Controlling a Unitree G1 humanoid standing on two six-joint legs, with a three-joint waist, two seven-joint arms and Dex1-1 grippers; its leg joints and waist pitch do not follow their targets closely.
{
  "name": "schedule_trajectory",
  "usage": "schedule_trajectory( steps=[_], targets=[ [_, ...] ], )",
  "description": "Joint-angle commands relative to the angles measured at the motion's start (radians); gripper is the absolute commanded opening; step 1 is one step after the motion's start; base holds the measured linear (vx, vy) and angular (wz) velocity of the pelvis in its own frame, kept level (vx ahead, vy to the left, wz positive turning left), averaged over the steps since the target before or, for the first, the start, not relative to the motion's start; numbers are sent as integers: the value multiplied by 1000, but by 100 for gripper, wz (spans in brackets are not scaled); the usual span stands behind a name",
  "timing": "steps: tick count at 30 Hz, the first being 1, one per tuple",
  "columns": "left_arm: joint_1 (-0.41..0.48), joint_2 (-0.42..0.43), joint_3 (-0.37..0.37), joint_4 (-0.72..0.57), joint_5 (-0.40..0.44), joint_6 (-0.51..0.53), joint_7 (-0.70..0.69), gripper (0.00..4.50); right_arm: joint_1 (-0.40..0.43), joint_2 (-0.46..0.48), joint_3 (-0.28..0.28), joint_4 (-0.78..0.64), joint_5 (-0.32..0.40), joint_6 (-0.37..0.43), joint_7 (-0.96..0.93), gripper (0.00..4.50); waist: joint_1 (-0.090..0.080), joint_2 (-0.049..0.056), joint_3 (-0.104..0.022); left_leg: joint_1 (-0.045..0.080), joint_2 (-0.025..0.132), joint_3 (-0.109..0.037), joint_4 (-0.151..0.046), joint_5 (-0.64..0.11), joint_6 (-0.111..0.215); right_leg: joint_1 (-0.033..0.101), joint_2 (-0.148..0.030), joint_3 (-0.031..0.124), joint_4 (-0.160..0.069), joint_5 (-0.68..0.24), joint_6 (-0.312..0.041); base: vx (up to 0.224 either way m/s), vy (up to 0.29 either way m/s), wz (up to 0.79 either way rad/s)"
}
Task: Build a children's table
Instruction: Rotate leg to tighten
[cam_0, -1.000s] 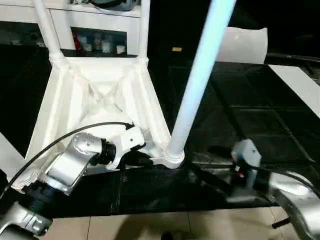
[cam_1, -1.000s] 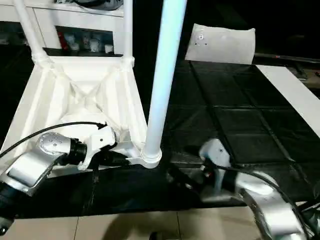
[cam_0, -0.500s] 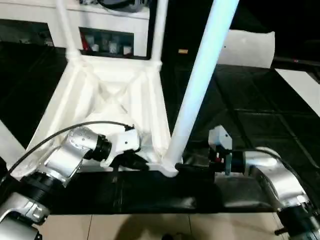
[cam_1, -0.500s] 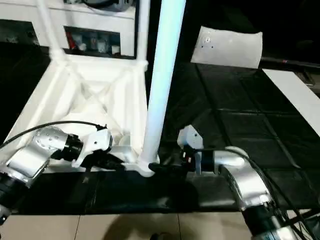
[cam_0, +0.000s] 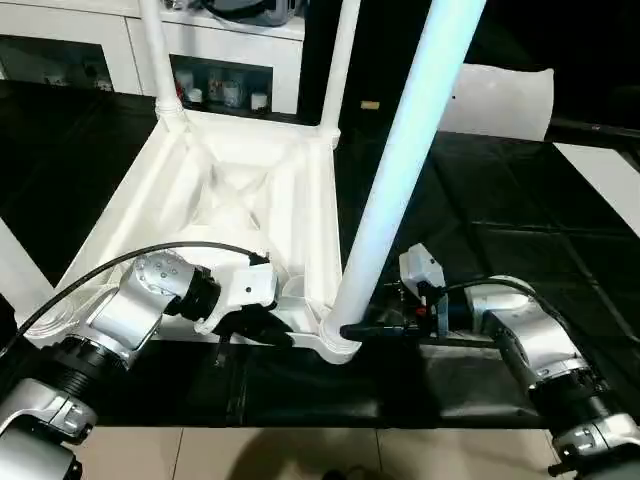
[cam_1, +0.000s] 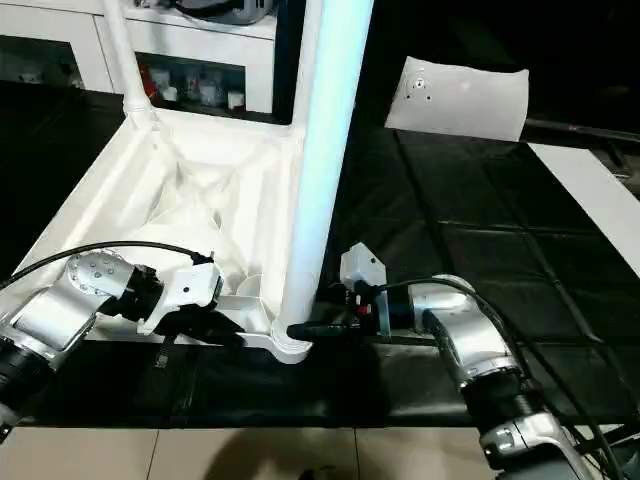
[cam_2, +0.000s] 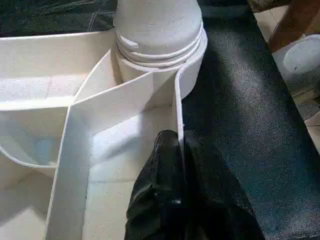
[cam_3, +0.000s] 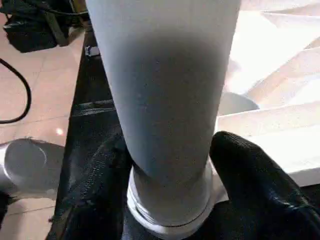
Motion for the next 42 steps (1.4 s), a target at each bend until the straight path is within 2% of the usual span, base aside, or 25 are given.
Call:
schedule_trajectory(
  steps=[1,7,9,15,17,18,20,21,22,24,25,27,28,29,30,31,32,33,34,35,36,37,38,40,42],
  targets=[
    [0,-6,-69,8,38,-20,-66,0,-27,-1,0,27,-11,-20,23,233,-3,9,-51,-20,33,18,-84,-65,53,69,-57,29,-57,-289,-211,0,0,0],
    [-1,0,-68,18,53,-19,-57,0,-34,11,4,48,-13,-26,33,195,-3,13,-50,-21,33,17,-87,-87,41,68,-56,29,-59,-316,-201,0,0,0],
    [7,-9,-49,23,53,12,-18,0,-23,19,7,41,-11,-20,30,191,-3,22,-49,-19,34,17,-88,-98,35,66,-56,29,-61,-316,-203,0,0,0],
    [22,-76,28,21,18,148,127,0,25,36,25,-8,-56,58,-79,191,-1,27,-42,-19,33,15,-93,-160,14,64,-52,27,-68,-392,-185,0,0,0],
    [32,-128,73,-2,-10,216,216,0,44,65,44,-21,-139,90,-229,191,-3,23,-36,-17,27,12,-94,-237,3,55,-49,22,-87,-569,-116,0,0,0],
    [32,-128,73,-2,-10,216,216,0,44,65,44,-21,-139,90,-229,191,-3,23,-34,-15,25,11,-93,-251,3,50,-49,20,-94,-614,-98,0,0,0],
    [45,-212,122,-39,-35,316,342,0,55,169,-15,-38,-110,211,-420,191,-15,23,-33,-17,15,3,-86,-285,-9,43,-50,3,-118,-772,-24,-61,-6,-3],
    [45,-212,122,-39,-35,316,342,0,55,169,-15,-38,-110,211,-420,191,-15,23,-33,-17,15,3,-86,-285,-9,43,-50,3,-118,-772,-24,-73,5,-11],
    [47,-271,143,-55,-32,362,424,0,50,242,-49,-33,-104,278,-547,191,-32,27,-40,-25,16,-6,-89,-287,-12,59,-56,-19,-129,-783,2,-69,32,-18],
    [46,-293,152,-59,-29,379,456,0,46,269,-60,-28,-105,297,-594,191,-47,35,-37,-29,25,-10,-100,-308,-1,66,-60,-39,-138,-736,-12,-61,34,-15],
    [40,-338,166,-58,-22,399,514,0,34,321,-87,-7,-99,320,-680,191,-60,46,-30,-2,28,-8,-96,-377,12,50,-59,-60,-159,-739,-26,0,0,0],
    [33,-377,180,-60,-15,425,563,0,24,367,-109,8,-99,329,-757,191,-76,56,-26,7,35,-14,-98,-439,15,58,-60,-93,-175,-730,-23,0,0,0],
    [21,-424,195,-62,-4,453,627,0,6,432,-145,25,-98,349,-855,191,-100,74,-19,-5,67,-29,-131,-554,24,104,-63,-142,-167,-639,-3,0,0,0],
    [15,-437,199,-59,0,457,648,0,-1,450,-155,31,-97,352,-879,191,-95,82,-9,-34,98,-35,-169,-621,26,133,-60,-134,-105,-541,-19,0,0,0],
    [7,-454,204,-56,6,465,679,0,-13,477,-170,41,-96,354,-920,191,-50,84,0,-68,138,-26,-235,-723,42,158,-61,-86,62,-242,-42,0,0,0],
    [2,-463,206,-54,10,469,694,0,-19,491,-178,46,-96,354,-944,191,-33,76,-1,-39,139,-7,-244,-727,59,131,-58,-63,73,-212,-37,5,-93,17],
    [-13,-480,211,-41,25,465,738,0,-38,522,-196,63,-103,350,-1005,191,-33,27,-13,41,44,12,-118,-550,22,47,-87,-24,-88,-651,15,5,-93,17],
    [-18,-483,211,-36,29,461,745,0,-44,531,-204,69,-103,347,-1024,191,-26,21,-13,71,-7,35,-36,-397,2,-5,-107,-46,-163,-938,59,45,-98,-1],
    [-24,-485,211,-31,38,457,753,0,-52,543,-218,75,-105,346,-1052,191,-22,22,-40,-32,4,10,-43,-124,4,89,-155,-33,-139,-1033,95,100,-34,-35],
    [-26,-485,211,-30,42,458,754,0,-55,544,-221,75,-106,346,-1056,191,-14,25,-39,-57,18,3,-74,-96,-8,99,-141,-37,-121,-929,83,100,-34,-35],
    [-23,-469,202,-35,50,456,730,0,-53,537,-230,64,-107,334,-1050,191,-4,46,-42,-37,30,2,-96,-80,-26,72,-103,-41,-103,-676,32,108,-18,-20],
    [-22,-467,201,-35,51,455,727,0,-53,536,-231,63,-108,332,-1050,247,-4,50,-46,-21,33,13,-103,-80,-15,66,-85,-38,-90,-488,-29,0,0,0],
    [-18,-454,195,-38,52,450,708,0,-49,523,-227,55,-115,315,-1037,261,-4,53,-44,-22,36,16,-108,-93,-11,68,-83,-35,-89,-441,-58,0,0,0],
    [-5,-428,185,-53,51,449,669,0,-34,503,-225,31,-124,294,-1010,267,-7,47,-41,-31,32,19,-113,-190,-5,74,-75,-36,-94,-516,-62,0,0,0],
    [6,-405,175,-62,54,442,639,0,-22,485,-227,11,-122,286,-989,297,-5,51,-44,-33,36,17,-116,-169,0,77,-76,-34,-92,-469,-70,0,0,0]
  ],
)
